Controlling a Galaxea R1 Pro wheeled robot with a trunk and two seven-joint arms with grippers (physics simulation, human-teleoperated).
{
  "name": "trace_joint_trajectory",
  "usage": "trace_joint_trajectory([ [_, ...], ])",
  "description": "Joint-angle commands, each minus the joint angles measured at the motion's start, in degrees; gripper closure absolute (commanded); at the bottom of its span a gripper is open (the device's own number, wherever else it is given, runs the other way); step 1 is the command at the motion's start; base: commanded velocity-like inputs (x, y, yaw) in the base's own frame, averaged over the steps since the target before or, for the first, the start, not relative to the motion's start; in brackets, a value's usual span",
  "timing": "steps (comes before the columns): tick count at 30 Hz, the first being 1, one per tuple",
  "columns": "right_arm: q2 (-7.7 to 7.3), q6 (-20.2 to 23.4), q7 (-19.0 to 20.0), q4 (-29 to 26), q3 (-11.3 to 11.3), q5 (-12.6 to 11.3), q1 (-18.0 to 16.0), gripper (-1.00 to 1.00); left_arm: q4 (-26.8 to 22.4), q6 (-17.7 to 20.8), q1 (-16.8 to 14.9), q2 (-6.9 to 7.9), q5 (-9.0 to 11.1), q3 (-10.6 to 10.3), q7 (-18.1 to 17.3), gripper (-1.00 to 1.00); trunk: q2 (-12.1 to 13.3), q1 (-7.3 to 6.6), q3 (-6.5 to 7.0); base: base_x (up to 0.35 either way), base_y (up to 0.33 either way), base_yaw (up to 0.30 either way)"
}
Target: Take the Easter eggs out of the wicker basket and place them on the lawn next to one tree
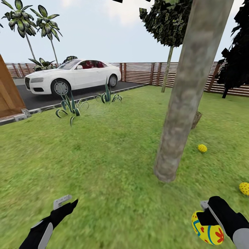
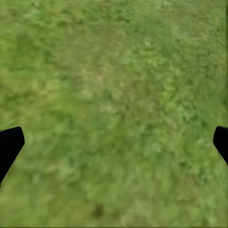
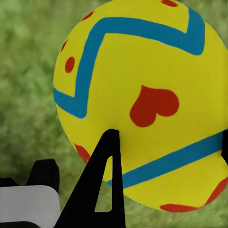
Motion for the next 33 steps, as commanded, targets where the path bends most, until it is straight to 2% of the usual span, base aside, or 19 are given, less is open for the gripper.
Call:
trace_joint_trajectory([
  [1,-0.05,0.2,0.4,-0.1,0.2,0.6,0.0,1.0,0.0,-0.7,0.0,-0.1,0.6,0.2,-0.2,-1.0,0.0,0.0,-0.06,0.0,0.0,0.004],
  [3,-0.04,0.2,0.5,-0.1,0.2,0.5,0.0,1.0,1.2,-2.7,0.0,-0.6,0.5,0.2,-0.1,-1.0,-0.4,0.22,-0.24,0.0,0.0,0.001],
  [5,0.02,0.2,0.4,-0.1,0.4,0.4,0.0,1.0,1.7,-3.2,0.0,-0.81,0.5,0.2,0.0,-1.0,-1.2,0.65,-0.59,0.0,0.0,0.0],
  [33,0.46,0.2,0.3,-0.2,0.5,0.4,0.0,1.0,1.8,-3.1,0.0,-1.08,0.5,0.1,0.0,-1.0,-12.5,6.8,-5.62,0.0,0.0,0.0],
])
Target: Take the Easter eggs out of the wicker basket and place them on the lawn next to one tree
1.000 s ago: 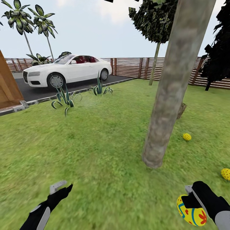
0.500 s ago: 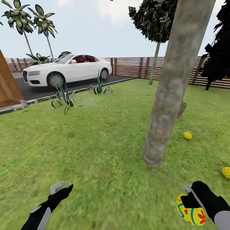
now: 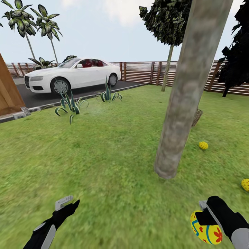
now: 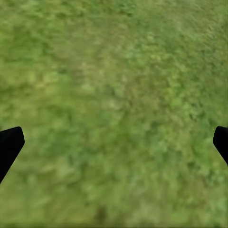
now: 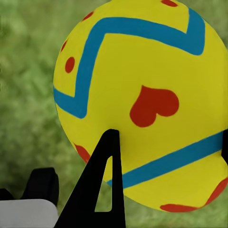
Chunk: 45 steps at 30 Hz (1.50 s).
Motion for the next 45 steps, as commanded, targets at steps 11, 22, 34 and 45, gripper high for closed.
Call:
trace_joint_trajectory([
  [11,0.0,0.1,0.4,-0.1,0.2,0.6,0.0,1.0,0.2,0.6,0.0,-0.92,0.6,0.2,-0.3,-1.0,-4.5,2.42,-2.03,0.0,0.0,0.0],
  [22,0.64,0.1,0.4,-0.1,0.3,0.5,0.0,1.0,1.2,0.6,0.0,-1.82,0.5,0.1,-0.4,-1.0,-8.9,4.83,-4.01,0.0,0.0,0.0],
  [34,0.79,-0.3,0.4,-0.1,0.2,0.7,0.0,1.0,1.4,0.6,0.0,-1.82,0.5,0.1,-0.4,-1.0,-13.7,7.47,-6.16,0.0,0.0,0.0],
  [45,0.75,-0.3,0.4,-0.1,0.1,0.6,0.0,1.0,1.8,0.6,0.0,-1.83,0.5,0.1,-0.4,-1.0,-18.1,9.88,-8.14,0.0,0.0,0.0],
])
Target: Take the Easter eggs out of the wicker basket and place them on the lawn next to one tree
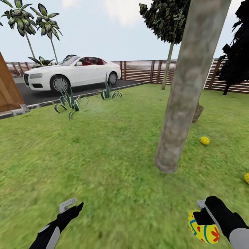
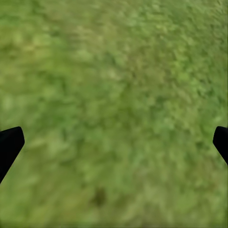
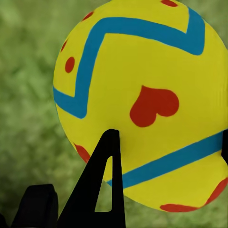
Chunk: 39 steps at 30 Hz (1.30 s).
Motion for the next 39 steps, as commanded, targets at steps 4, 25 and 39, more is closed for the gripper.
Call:
trace_joint_trajectory([
  [4,0.04,0.2,0.5,-0.1,0.3,0.5,0.0,1.0,-0.1,0.6,0.0,-0.04,0.6,0.2,-0.3,-1.0,-1.6,0.88,-0.78,0.0,0.0,0.0],
  [25,0.51,0.5,0.4,-0.1,0.4,0.2,0.0,1.0,2.3,0.5,0.0,-0.11,0.3,0.1,-0.3,-1.0,-10.1,5.49,-4.55,0.0,0.0,0.0],
  [39,1.04,0.5,0.4,-0.1,0.4,0.3,0.0,1.0,2.3,0.5,0.0,-0.11,0.3,0.2,-0.3,-1.0,-15.7,8.56,-7.06,0.0,0.0,0.0],
])
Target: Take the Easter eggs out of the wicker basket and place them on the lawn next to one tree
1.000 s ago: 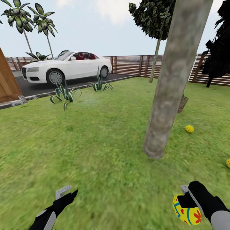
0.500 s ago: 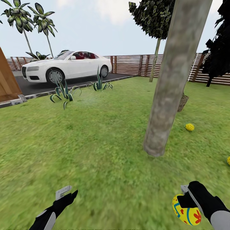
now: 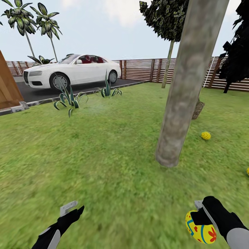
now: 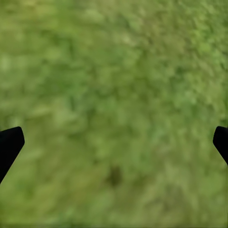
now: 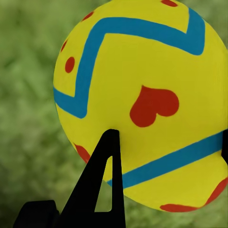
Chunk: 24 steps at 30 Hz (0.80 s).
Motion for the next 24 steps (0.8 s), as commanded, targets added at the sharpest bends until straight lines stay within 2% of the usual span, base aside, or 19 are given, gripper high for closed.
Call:
trace_joint_trajectory([
  [1,-0.05,0.2,0.4,-0.1,0.2,0.6,0.0,1.0,-0.1,0.6,0.0,-0.03,0.6,0.2,-0.4,-1.0,-0.4,0.21,-0.24,0.0,0.0,0.0],
  [9,-0.05,0.3,0.4,-0.1,0.2,0.7,0.0,1.0,-0.1,0.6,0.0,-0.11,0.6,0.2,-0.4,-1.0,-3.6,1.97,-1.67,0.0,0.0,0.0],
  [24,0.38,0.3,0.4,-0.1,0.3,0.9,0.0,1.0,-0.1,0.6,0.0,-0.14,0.6,0.2,-0.4,-1.0,-3.8,2.36,-5.0,0.0,0.0,0.0],
])
